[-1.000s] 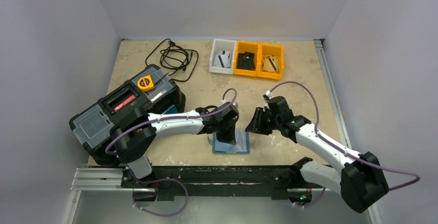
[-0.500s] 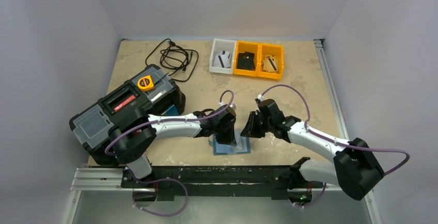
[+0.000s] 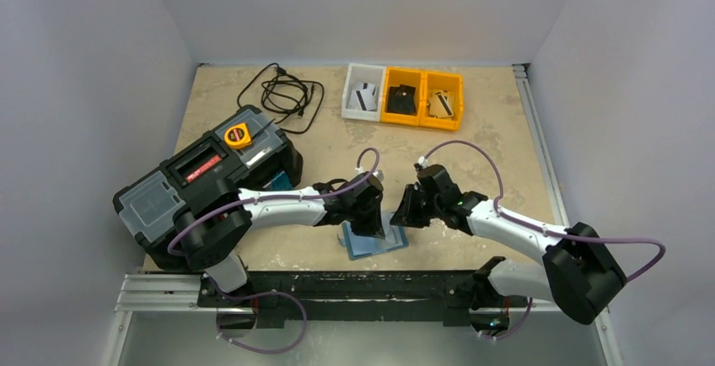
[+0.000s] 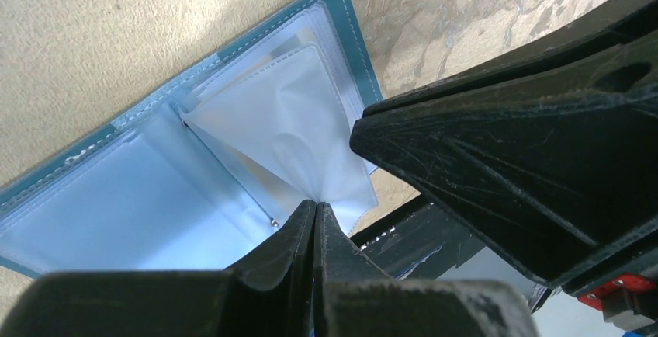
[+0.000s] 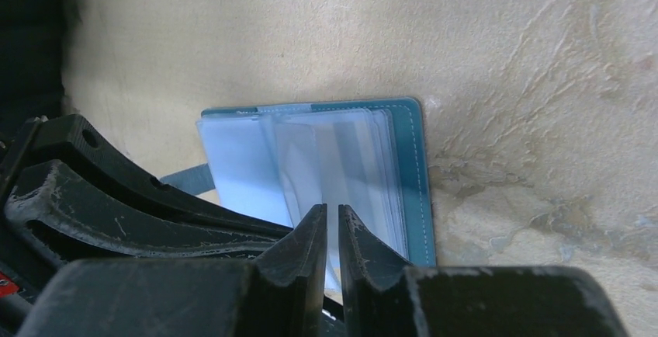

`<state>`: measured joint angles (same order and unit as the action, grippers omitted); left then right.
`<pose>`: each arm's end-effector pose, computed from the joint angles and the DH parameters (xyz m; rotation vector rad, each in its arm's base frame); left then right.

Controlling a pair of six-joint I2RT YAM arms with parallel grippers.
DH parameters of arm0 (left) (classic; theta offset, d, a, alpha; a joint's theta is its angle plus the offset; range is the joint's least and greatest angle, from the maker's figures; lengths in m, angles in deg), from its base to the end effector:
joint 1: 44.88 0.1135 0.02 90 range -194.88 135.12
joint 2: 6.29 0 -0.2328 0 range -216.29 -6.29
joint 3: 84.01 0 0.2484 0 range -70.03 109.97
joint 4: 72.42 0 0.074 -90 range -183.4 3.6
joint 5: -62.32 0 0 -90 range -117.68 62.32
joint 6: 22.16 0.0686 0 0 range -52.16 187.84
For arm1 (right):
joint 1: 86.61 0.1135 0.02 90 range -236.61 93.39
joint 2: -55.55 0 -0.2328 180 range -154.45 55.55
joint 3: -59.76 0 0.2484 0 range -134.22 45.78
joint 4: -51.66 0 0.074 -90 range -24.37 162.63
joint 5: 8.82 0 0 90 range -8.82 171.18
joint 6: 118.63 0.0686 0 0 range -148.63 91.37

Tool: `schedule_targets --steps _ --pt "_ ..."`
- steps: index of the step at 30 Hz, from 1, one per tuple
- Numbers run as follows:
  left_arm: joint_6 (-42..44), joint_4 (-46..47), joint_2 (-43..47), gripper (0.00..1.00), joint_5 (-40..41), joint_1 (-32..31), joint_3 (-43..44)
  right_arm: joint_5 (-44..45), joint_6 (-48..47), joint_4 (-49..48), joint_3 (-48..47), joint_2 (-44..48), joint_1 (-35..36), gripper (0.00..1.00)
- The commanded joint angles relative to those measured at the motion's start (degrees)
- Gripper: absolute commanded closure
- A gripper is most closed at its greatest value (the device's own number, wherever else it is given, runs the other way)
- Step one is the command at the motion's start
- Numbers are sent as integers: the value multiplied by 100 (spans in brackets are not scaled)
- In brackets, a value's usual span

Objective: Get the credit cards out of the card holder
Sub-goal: Remove the credit card from the card holder.

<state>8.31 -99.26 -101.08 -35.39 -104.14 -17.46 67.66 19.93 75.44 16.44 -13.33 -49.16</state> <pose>0.1656 -0.2965 0.1115 0.0531 2.8182 -0.8596 0.1902 0.1659 0.1168 0.1399 2.6344 0.8945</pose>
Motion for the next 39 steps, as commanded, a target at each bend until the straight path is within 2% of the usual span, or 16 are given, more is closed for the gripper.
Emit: schedule_targets --steps 1,11,19,20,24,26,33,39 --pt "-112 257 279 100 67 29 -52 368 210 157 -46 213 4 87" --pt "-112 322 337 100 74 29 -136 577 173 114 23 -27 22 87" --pt "-83 319 351 100 62 29 -139 274 148 -164 -44 -82 295 89" --pt "-73 274 383 97 93 27 -138 259 141 -160 -68 -82 315 89" --pt "11 -296 659 74 409 29 -135 159 116 -170 -160 -71 401 89" --pt "43 -660 891 68 635 29 -182 108 102 -163 -234 -73 467 89" --pt "55 -1552 2054 66 1378 29 -647 222 197 -215 -624 -448 1066 88" --pt "31 -1806 2503 66 1458 28 -803 295 339 -565 -879 -1372 1454 90"
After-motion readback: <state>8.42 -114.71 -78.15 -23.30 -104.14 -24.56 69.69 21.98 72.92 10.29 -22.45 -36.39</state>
